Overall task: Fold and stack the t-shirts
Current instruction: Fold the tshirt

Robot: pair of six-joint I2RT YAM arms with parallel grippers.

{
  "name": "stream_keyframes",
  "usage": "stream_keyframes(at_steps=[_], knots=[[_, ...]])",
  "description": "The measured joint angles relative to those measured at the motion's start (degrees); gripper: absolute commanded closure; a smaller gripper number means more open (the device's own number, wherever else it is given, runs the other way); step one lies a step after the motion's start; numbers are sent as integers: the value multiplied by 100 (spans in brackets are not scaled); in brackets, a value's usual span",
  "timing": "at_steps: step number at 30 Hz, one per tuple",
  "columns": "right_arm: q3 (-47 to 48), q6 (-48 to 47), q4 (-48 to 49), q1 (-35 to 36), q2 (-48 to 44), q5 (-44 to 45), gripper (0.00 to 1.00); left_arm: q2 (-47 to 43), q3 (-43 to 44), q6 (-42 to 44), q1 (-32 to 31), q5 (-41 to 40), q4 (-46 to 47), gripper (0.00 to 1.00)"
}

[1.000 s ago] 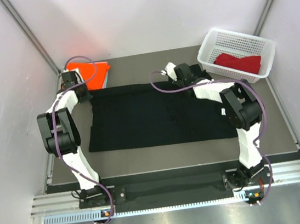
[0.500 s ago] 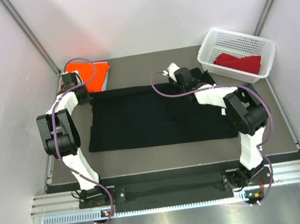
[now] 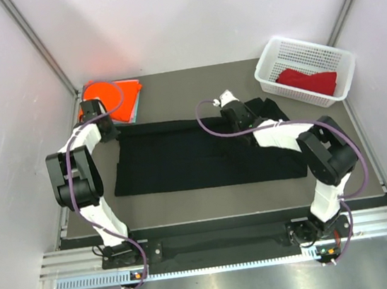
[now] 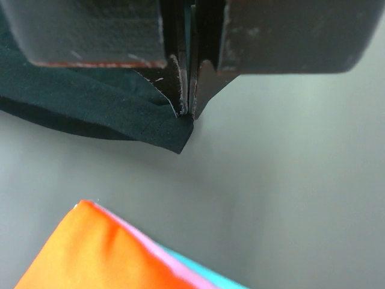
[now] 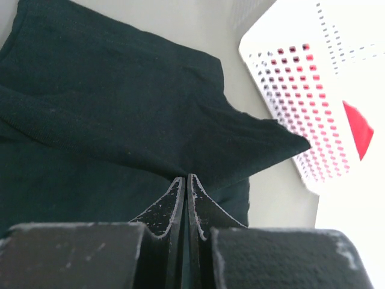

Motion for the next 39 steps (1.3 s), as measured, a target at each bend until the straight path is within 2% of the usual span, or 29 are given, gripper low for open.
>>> stream_keyframes(at_steps=[8,13,16,20,24,31,39], knots=[[-413,798,-269,306,-186,111,98,-407,-505,-94,2,-111,11,100],[-645,1215,-470,603,-225,258,80,-511,-765,-142,4,-339,-11,74],[-671,1473,-848,675,-389,256,73,-647,-793,-278,4,-811,-175,67],[-671,1851,-1287,669,-874,90,66,-1093,-793,-431,35,-1314,-330,63],[-573,2144,-1547,562,-1353,-433,66,-1585,-793,-575,59,-1191,-271,60],[-4,2610,-1853,-39,-1121,-1314,66,-1491,-870,-807,55,-505,-127,60],[26,3252,-2326,-1456,-1027,-2133,58,-894,-876,-680,55,-208,-192,56]])
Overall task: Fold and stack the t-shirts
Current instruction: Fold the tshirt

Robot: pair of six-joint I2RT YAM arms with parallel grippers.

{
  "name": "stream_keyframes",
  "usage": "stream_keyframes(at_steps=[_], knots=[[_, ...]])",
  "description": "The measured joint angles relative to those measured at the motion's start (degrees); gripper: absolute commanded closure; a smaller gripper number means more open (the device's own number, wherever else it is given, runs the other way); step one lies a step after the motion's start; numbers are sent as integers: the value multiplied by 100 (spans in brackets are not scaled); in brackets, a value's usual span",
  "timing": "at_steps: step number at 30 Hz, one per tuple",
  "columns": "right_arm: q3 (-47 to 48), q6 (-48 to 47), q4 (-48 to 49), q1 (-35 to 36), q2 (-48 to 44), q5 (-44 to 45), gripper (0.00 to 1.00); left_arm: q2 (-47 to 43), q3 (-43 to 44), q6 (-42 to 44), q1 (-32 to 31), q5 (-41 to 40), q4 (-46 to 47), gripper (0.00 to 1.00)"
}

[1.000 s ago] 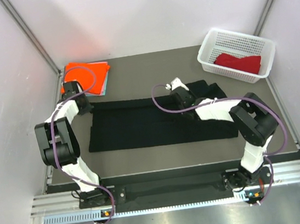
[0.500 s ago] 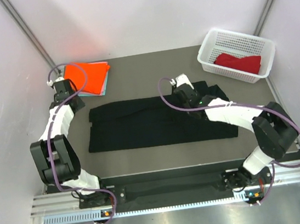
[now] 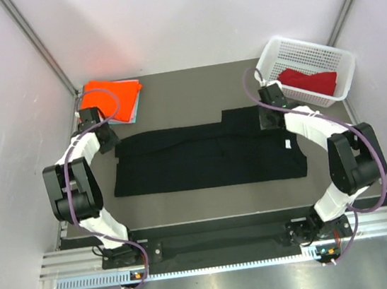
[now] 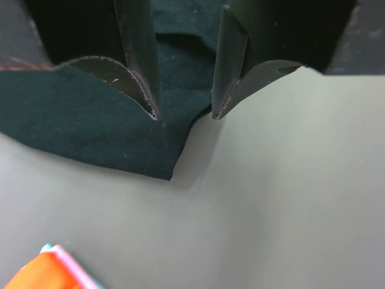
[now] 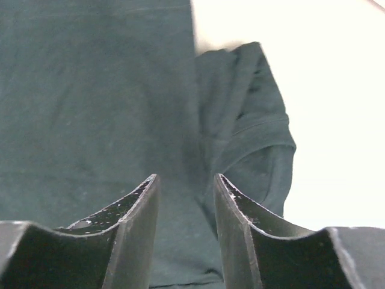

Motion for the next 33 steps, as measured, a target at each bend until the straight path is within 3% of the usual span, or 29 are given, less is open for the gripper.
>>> stream_keyframes(at_steps=[15,21,25,26,33], knots=[[564,-691,129,-1279,809,-1923,58,660,251,428,52,258,-136,55],[564,-857,192,-1384,957,-2481,59,791,361,560,59,474,-138,60],[560,-872,286,-1386,981,-2699,60,835,411,590,59,579,-142,68],[560,-872,302,-1388,994,-2728,62,846,431,603,59,597,-144,74],[557,-914,326,-1416,1132,-2820,62,999,551,682,63,796,-151,83]])
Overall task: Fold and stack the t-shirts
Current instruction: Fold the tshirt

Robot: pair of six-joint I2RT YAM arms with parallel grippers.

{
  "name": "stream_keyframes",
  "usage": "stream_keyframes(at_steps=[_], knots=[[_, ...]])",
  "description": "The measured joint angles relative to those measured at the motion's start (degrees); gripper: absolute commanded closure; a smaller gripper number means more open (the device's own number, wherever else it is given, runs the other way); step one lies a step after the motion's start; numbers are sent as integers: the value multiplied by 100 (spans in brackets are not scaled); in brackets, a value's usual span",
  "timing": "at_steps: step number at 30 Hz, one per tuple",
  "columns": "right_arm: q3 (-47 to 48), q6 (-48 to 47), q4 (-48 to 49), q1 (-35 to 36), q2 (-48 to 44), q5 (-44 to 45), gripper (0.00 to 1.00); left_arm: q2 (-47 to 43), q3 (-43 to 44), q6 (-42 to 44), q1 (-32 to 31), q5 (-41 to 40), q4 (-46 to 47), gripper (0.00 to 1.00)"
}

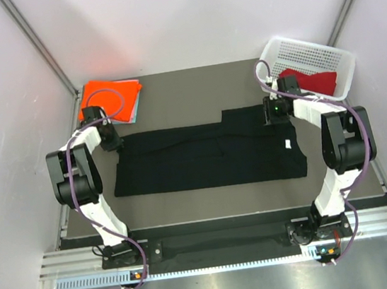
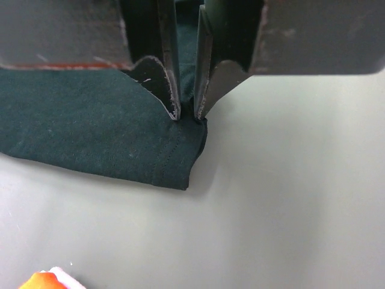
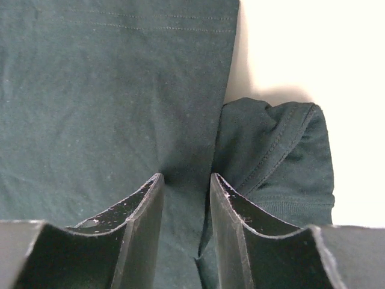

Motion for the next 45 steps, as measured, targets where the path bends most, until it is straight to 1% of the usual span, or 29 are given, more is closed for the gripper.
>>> stream_keyframes(at_steps=[2,4,6,7,8,9,16,29,35,39,42,43,45], knots=[[0,0,0,-7,44,-9,62,11,7,13,0,28,-4,87],[0,0,-2,-7,68,-24,64,11,11,17,2,35,-9,94],[0,-13,-4,-7,83,-46,77,9,20,26,0,35,-20,100],[0,-33,-2,-7,85,-61,84,11,39,33,0,35,-50,100],[0,-44,-4,-7,90,-68,97,11,61,35,2,35,-79,100],[0,-59,-9,-7,90,-68,100,11,87,35,0,37,-118,100],[0,-46,-68,-7,11,7,100,9,238,-61,0,-122,-310,100],[-87,-44,-197,-7,-1121,337,100,9,551,-289,-2,-275,-734,100],[-645,11,-140,-7,-1508,321,98,9,551,-293,-2,-273,-907,100],[-1270,133,63,-7,-1886,278,96,9,551,-284,-2,-297,-994,100],[-1871,269,326,-7,-2286,240,96,9,553,-269,-2,-332,-1029,94],[-2046,310,426,-7,-2404,236,94,9,564,-267,-2,-339,-1058,84],[-2269,374,579,-7,-2544,232,93,9,605,-240,-2,-356,-1145,76]])
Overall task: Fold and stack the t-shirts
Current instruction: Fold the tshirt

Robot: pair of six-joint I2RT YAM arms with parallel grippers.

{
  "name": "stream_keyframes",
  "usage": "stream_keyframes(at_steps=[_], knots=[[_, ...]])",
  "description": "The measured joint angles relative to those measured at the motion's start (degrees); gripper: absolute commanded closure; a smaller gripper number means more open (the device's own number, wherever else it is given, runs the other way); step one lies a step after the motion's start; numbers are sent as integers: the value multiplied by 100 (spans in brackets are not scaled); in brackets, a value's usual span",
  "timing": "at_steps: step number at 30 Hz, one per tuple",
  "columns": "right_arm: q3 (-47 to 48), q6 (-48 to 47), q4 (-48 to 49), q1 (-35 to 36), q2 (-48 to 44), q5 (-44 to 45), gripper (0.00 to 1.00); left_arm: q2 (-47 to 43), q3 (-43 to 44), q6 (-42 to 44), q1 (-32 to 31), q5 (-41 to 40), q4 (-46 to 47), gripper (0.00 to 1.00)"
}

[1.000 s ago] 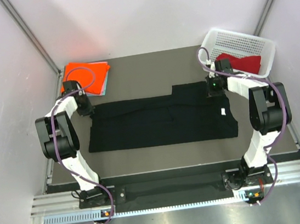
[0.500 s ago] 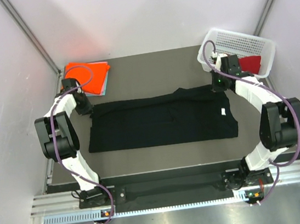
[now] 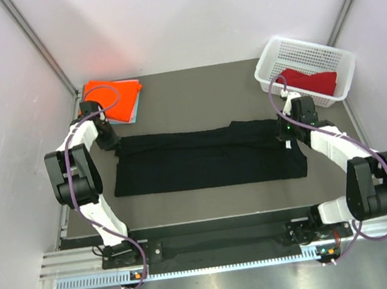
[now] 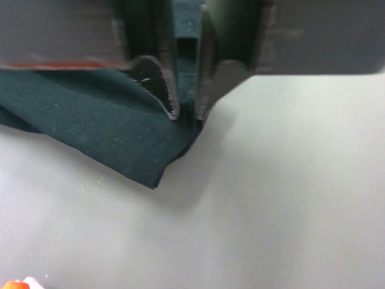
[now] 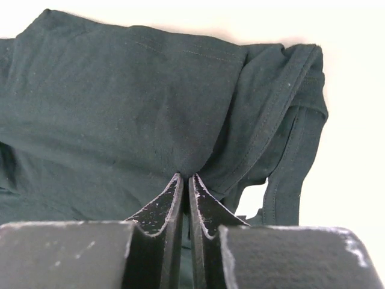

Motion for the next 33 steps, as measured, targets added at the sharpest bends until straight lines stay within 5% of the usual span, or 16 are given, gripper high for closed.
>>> stream_keyframes(at_steps=[3,15,33], knots=[[-140,57,173,0,-37,0,89,-28,44,0,2,-116,-42,68],[-177,146,382,0,-37,-31,75,-509,-37,-4,2,-127,-24,68],[-177,188,400,0,192,42,72,-59,-260,0,2,129,11,73]])
